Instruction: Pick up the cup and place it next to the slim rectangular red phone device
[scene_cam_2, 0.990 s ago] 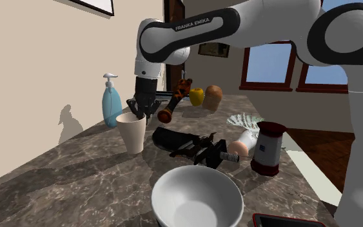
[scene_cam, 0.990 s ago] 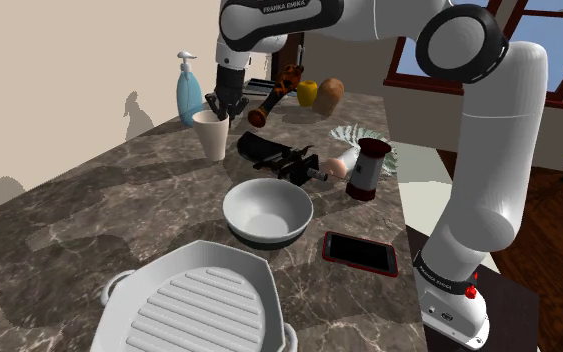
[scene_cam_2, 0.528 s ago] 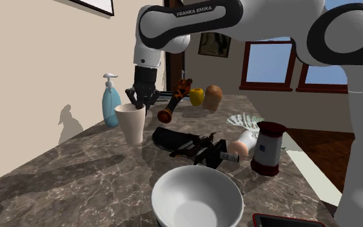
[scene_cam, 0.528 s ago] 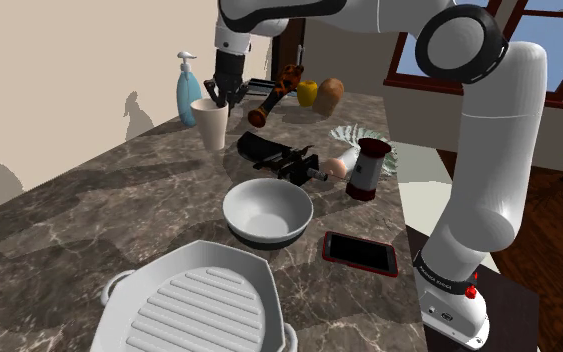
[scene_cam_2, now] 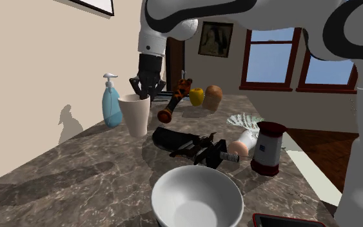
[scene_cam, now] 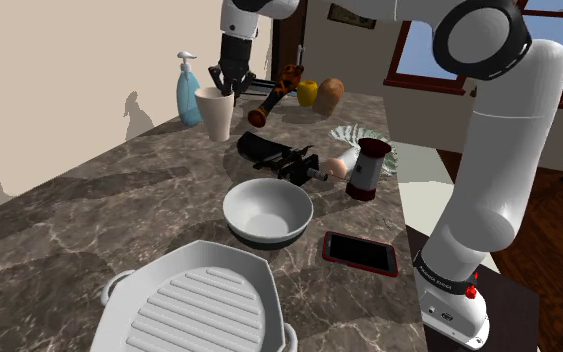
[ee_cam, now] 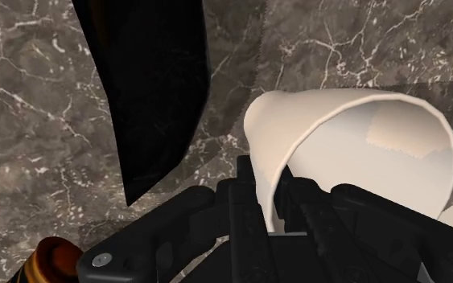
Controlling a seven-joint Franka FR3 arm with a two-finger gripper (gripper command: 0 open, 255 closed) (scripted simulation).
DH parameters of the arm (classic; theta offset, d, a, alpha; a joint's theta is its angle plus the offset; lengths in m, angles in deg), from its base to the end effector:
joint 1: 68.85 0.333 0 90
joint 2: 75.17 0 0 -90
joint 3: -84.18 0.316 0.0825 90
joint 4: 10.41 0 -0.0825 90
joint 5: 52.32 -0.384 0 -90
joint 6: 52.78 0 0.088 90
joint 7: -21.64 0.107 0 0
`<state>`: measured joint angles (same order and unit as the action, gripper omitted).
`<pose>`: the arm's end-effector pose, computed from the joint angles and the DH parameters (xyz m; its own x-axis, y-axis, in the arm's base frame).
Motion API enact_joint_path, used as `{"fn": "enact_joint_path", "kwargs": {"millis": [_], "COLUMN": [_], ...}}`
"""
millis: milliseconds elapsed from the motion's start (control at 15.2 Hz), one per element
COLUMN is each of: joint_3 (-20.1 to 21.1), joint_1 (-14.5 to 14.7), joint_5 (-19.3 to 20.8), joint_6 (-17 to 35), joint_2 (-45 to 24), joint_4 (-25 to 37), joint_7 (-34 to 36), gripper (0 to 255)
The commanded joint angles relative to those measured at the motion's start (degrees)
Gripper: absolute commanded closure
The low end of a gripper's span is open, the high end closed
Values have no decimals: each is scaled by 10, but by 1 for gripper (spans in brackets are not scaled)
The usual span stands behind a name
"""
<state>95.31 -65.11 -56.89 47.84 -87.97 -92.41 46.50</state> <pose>0.6177 0.1574 0.5784 0.9801 -0.1938 0.0432 -0.1851 -0.9705 -0.1545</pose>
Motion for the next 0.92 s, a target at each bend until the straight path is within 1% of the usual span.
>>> {"fn": "enact_joint_path", "kwargs": {"millis": [0,396,858], "joint_3": [-1,-6,-20], "joint_1": [-7,-15,-14], "joint_5": [-11,-39,-62], "joint_6": [8,7,-29], "joint_2": [51,193,347], "joint_4": [-58,-199,-318], "joint_7": [-8,-24,-38], "gripper": [255,255,255]}}
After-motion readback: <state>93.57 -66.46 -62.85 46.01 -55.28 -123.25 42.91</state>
